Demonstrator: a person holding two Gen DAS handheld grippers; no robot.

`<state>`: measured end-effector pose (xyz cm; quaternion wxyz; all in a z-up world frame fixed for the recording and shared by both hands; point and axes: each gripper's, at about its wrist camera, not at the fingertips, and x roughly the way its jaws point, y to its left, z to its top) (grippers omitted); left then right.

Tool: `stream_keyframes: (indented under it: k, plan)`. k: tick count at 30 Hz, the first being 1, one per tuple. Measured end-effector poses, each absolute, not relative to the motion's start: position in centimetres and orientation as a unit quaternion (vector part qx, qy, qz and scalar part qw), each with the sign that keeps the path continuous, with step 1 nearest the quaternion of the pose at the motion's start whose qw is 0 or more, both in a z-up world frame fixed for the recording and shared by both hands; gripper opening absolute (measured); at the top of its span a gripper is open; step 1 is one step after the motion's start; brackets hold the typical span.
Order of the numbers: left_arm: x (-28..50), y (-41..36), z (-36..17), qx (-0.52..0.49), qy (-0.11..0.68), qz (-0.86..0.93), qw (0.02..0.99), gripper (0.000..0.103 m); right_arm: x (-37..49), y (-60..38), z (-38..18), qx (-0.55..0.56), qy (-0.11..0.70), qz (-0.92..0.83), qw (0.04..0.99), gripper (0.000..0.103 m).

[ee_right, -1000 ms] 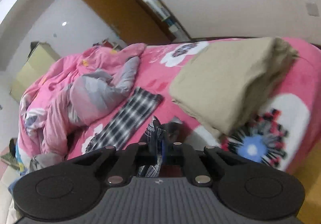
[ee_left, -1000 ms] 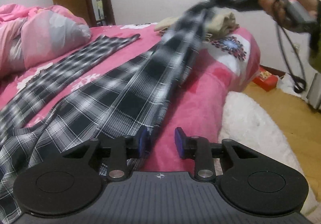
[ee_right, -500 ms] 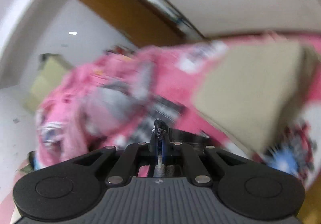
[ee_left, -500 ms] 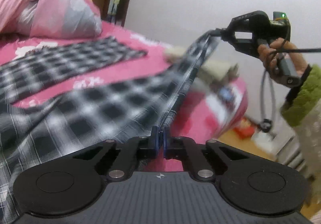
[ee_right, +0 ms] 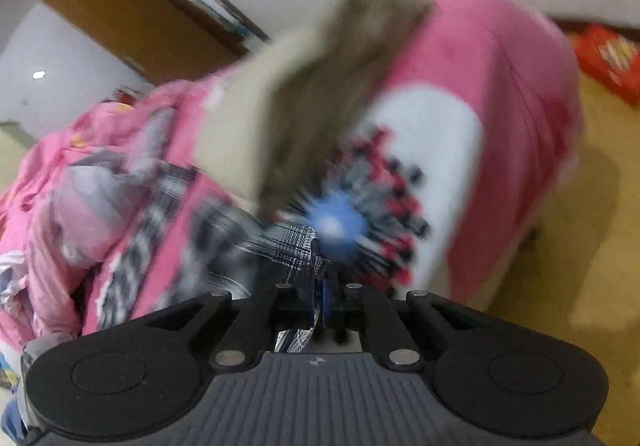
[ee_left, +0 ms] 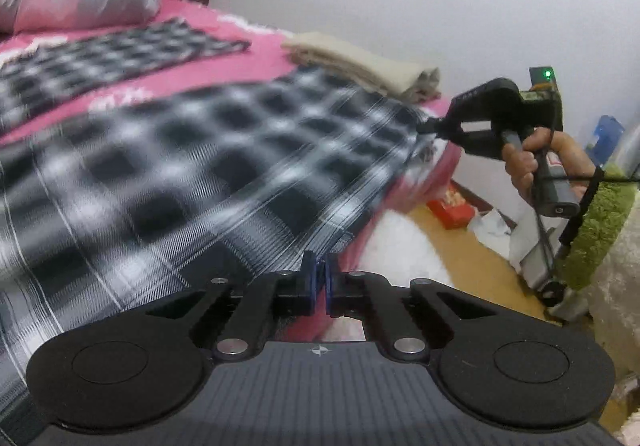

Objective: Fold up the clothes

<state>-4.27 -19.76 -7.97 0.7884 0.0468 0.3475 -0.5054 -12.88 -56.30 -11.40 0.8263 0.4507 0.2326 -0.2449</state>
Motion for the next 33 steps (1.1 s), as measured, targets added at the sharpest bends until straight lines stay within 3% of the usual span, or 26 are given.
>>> stream_keyframes:
  k: [3, 5, 6, 7, 10, 11, 20, 27, 33]
  plan:
    - [-4.3, -20.1, -8.6, 0.048, 0.362, -0.504, 0.783, 0.002, -13.3, -56.6, -12.1, 0.441, 0.245, -0.253, 0.825, 0.005]
    - [-4.3, -20.3, -9.1, 0.054, 0.379, -0.502, 0.775, 0.004, -13.7, -57.0, -14.0, 0.442, 0.276, -0.267, 0.811, 0.013]
    - [-4.3, -20.0, -9.1, 0.055, 0.382, -0.502, 0.774, 0.004, -14.5, -57.0, -14.7, 0.445, 0.283, -0.276, 0.804, 0.035]
    - [-4.4, -19.5, -8.8, 0.055, 0.380, -0.501, 0.776, 0.007, -15.2, -57.0, -14.8, 0.447, 0.281, -0.284, 0.800, 0.047]
    - [-4.7, -17.8, -7.9, 0.054, 0.371, -0.500, 0.781, 0.033, -16.0, -56.5, -13.8, 0.433, 0.271, -0.298, 0.806, 0.047]
    - [-4.8, -16.9, -7.5, 0.049, 0.365, -0.499, 0.784, 0.034, -16.1, -56.2, -13.1, 0.423, 0.268, -0.301, 0.811, 0.047]
    - [-1.9, -5.1, -3.5, -0.097, 0.326, -0.406, 0.848, 0.040, -13.3, -50.1, -3.1, 0.201, 0.189, -0.352, 0.894, 0.048]
    - [1.1, 3.3, -4.1, -0.198, 0.332, -0.278, 0.879, 0.041, -2.3, -38.2, -1.8, 0.072, 0.243, -0.071, 0.965, 0.047]
    - [2.2, 6.3, -5.0, -0.208, 0.332, -0.223, 0.893, 0.041, 8.2, -25.9, -4.3, 0.009, 0.320, 0.168, 0.932, 0.045]
